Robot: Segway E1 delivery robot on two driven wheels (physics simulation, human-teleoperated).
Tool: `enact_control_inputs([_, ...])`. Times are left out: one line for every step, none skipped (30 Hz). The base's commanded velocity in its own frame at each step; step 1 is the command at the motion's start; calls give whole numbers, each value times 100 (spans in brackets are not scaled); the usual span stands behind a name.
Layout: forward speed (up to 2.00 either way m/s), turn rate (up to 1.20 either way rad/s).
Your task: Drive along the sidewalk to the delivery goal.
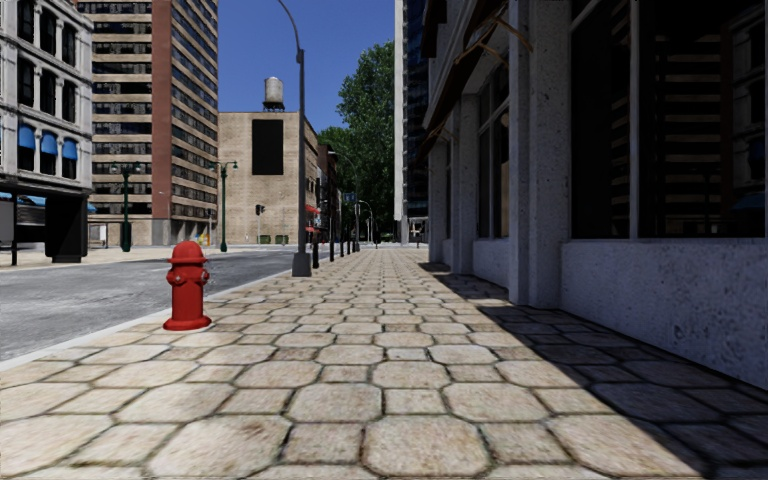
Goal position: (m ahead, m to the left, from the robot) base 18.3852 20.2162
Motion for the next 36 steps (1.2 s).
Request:
enact_control_inputs([200, 0])
enact_control_inputs([200, 0])
enact_control_inputs([200, 0])
enact_control_inputs([200, 0])
enact_control_inputs([200, 0])
enact_control_inputs([199, 0])
enact_control_inputs([199, 0])
enact_control_inputs([199, 0])
enact_control_inputs([199, 0])
enact_control_inputs([199, 0])
enact_control_inputs([199, 0])
enact_control_inputs([199, 0])
enact_control_inputs([199, 0])
enact_control_inputs([199, 0])
enact_control_inputs([199, 0])
enact_control_inputs([199, 0])
enact_control_inputs([199, 0])
enact_control_inputs([198, 0])
enact_control_inputs([198, 0])
enact_control_inputs([197, 0])
enact_control_inputs([197, 0])
enact_control_inputs([197, 0])
enact_control_inputs([197, 0])
enact_control_inputs([197, 0])
enact_control_inputs([197, 0])
enact_control_inputs([197, 0])
enact_control_inputs([197, 0])
enact_control_inputs([197, 0])
enact_control_inputs([197, 0])
enact_control_inputs([197, 0])
enact_control_inputs([197, 0])
enact_control_inputs([197, 0])
enact_control_inputs([197, 0])
enact_control_inputs([197, 0])
enact_control_inputs([197, 0])
enact_control_inputs([197, 0])
